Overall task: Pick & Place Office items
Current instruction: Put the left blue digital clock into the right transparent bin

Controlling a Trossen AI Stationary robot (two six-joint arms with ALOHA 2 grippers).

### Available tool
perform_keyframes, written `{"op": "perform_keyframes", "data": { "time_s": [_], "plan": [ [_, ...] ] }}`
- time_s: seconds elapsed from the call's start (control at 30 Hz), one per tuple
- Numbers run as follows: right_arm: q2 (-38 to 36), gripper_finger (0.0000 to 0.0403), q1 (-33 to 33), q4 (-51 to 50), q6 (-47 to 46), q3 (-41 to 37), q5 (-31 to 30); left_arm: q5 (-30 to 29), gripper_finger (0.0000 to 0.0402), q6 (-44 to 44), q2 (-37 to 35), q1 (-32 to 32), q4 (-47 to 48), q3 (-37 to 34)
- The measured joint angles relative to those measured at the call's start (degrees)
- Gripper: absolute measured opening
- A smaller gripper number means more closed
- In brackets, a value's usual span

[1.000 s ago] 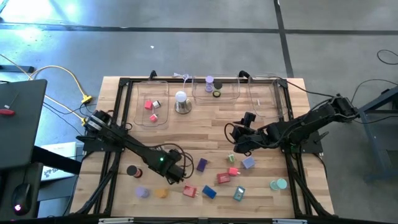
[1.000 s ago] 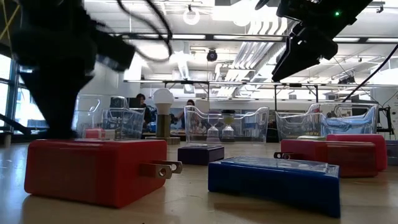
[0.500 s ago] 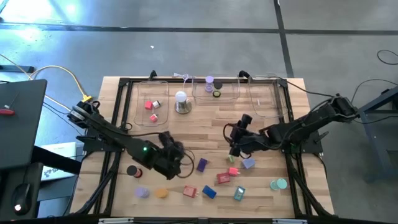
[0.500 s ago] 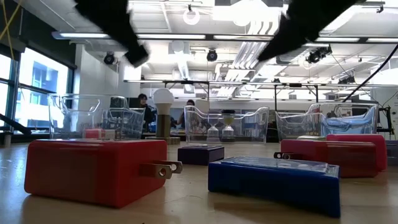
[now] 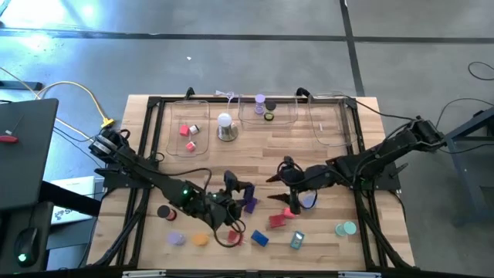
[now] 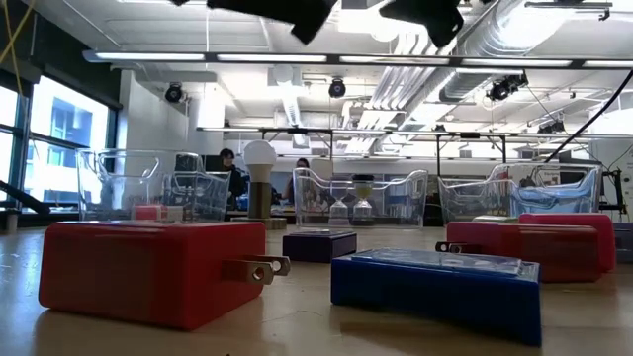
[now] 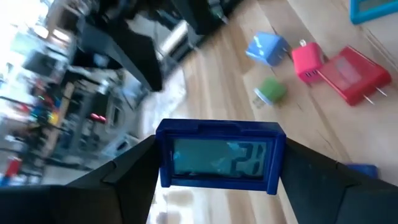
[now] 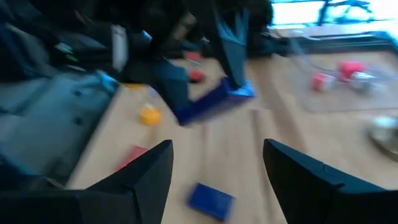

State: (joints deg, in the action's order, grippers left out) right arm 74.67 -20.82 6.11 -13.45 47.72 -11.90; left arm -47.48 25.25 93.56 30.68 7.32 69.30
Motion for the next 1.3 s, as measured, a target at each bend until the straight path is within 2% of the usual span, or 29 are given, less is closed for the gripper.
{"op": "perform_keyframes", "data": {
  "time_s": [0.07, 0.23, 0.37, 0.5, 1.0, 1.17, 1.3],
  "plan": [
    [0.0, 0.0238, 0.6, 1.1, -1.8, 0.0, 1.9, -0.9, 0.0274, 3.7, 0.1, 0.4, -3.1, 0.0],
    [0.0, 0.0238, 3.0, 3.0, -7.4, 0.0, 1.2, -3.0, 0.0275, 11.4, 0.2, 1.5, -9.3, 0.0],
    [0.4, 0.0238, 4.6, 6.9, -7.8, 0.0, 2.4, -5.3, 0.0274, 15.1, 0.2, 1.9, -12.0, 0.0],
    [0.8, 0.0238, 5.1, 9.5, -7.4, 0.0, 6.1, -5.4, 0.0274, 15.3, 0.2, 1.3, -12.7, 0.0],
    [3.6, 0.0238, 6.2, 13.3, -5.6, 0.0, 9.3, -4.2, 0.0274, 13.9, 0.2, -1.1, -15.3, 0.0],
    [3.6, 0.0238, 6.2, 14.3, -3.9, 0.0, 10.4, 0.6, 0.0274, 13.9, 0.2, -2.0, -17.0, 0.0],
    [3.6, 0.0238, 6.2, 15.0, -2.6, 0.0, 11.2, 1.9, 0.0274, 14.2, 0.2, -2.8, -18.1, 0.0]
  ]
}}
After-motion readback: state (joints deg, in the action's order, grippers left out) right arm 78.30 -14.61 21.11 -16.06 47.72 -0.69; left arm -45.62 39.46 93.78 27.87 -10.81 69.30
